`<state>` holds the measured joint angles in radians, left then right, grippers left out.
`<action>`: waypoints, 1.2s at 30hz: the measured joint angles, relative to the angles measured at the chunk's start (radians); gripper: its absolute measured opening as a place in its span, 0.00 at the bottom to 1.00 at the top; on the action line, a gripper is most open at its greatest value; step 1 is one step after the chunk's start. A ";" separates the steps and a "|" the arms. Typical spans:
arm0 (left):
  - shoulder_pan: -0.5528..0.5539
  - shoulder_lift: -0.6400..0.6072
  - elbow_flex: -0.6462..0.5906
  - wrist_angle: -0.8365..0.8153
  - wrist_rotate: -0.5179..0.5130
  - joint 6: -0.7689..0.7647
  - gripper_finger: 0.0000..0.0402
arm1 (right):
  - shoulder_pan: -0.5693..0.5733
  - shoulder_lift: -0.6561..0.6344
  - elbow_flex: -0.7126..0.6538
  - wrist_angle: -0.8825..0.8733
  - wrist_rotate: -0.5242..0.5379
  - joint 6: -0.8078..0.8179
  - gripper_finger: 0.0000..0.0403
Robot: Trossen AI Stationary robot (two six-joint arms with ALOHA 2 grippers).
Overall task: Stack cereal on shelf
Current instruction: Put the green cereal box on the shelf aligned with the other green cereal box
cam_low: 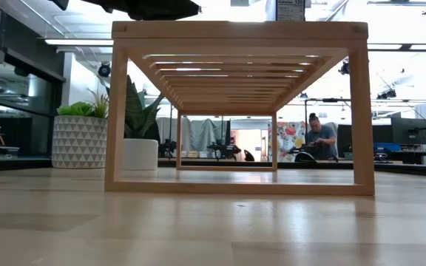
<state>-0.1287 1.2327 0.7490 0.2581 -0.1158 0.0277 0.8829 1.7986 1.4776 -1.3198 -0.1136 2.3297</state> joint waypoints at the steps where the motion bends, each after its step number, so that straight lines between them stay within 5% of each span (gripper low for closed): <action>1: 0.000 0.000 0.000 0.000 0.000 0.000 0.00 | 0.000 0.006 0.000 0.000 0.000 -0.001 0.72; 20: 0.000 0.000 0.000 0.000 0.000 0.002 0.00 | 0.000 0.023 -0.073 0.060 0.005 -0.044 0.70; 36: 0.000 -0.071 0.000 -0.089 -0.026 0.045 0.00 | -0.008 0.012 -0.030 0.057 0.015 -0.193 0.40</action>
<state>-0.1287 1.1620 0.7486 0.1690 -0.1413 0.0723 0.8754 1.8108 1.4480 -1.2630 -0.0985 2.1364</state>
